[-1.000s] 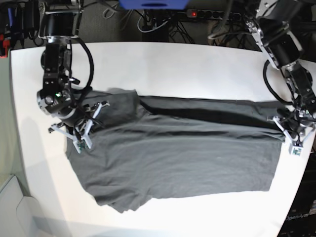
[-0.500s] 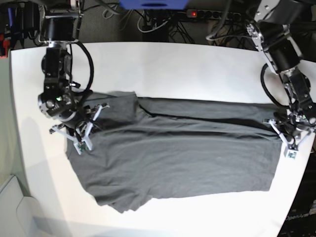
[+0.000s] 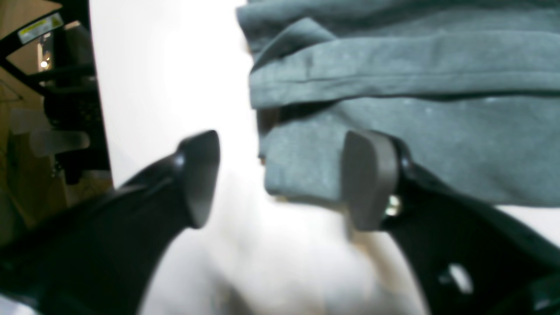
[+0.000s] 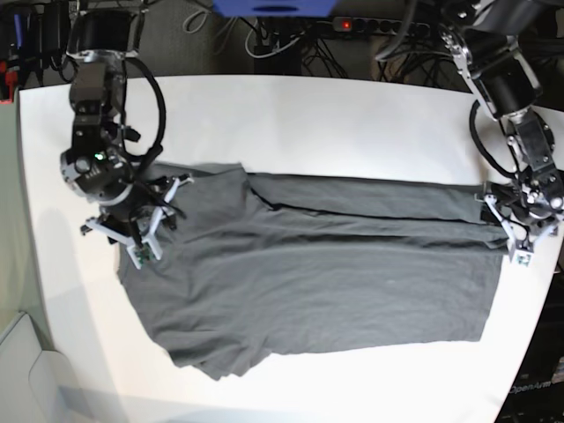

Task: Layout the t-shirt on the table in an organized manner, then fold the t-shirt properly
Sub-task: 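Lower the folded edge and open both grippers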

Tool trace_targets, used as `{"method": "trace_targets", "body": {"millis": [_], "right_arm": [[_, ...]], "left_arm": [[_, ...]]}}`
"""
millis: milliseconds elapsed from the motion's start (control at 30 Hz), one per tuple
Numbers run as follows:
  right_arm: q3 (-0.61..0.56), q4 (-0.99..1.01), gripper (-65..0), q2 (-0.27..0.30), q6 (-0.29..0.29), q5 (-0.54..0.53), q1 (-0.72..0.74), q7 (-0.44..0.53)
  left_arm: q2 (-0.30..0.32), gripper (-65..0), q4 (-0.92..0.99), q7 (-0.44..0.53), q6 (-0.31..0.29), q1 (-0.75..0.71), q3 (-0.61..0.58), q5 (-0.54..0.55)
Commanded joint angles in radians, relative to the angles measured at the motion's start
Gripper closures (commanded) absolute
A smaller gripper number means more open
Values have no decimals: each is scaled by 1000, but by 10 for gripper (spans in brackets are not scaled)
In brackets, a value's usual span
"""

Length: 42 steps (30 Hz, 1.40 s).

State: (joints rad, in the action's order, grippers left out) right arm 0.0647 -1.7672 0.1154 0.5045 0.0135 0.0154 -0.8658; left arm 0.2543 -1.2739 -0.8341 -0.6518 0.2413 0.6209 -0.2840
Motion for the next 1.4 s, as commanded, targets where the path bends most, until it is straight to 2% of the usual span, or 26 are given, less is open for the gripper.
{"method": "trace_targets", "body": {"millis": [0, 200, 400, 600, 800, 933, 1033, 1200, 1367], "right_arm": [[2, -21, -298, 5, 0, -7, 11, 9], [2, 14, -306, 5, 0, -7, -36, -7], [8, 112, -400, 22, 0, -7, -10, -5], [8, 134, -400, 36, 0, -7, -5, 44], [10, 203, -399, 39, 0, -7, -10, 67], [10, 227, -396, 39, 0, -7, -13, 93], [10, 229, -328, 39, 0, -7, -15, 93], [10, 226, -135, 39, 0, -7, -5, 93], [10, 220, -126, 39, 0, -7, -4, 93]], "left_arm": [[20, -506, -23, 16, 2, 16, 3, 7], [21, -615, -23, 17, -7, -29, 47, 7], [18, -619, -23, 17, -9, -49, 118, 9], [23, -619, -23, 17, -9, -78, 119, 10], [24, -619, -112, 17, -9, -141, 119, 95], [21, -619, -154, 16, -9, -148, 118, 99], [21, -619, -166, 11, -9, -150, 118, 98], [23, -619, -166, 14, -9, -167, 118, 102], [24, -619, -166, 16, -9, -181, 118, 105]]}}
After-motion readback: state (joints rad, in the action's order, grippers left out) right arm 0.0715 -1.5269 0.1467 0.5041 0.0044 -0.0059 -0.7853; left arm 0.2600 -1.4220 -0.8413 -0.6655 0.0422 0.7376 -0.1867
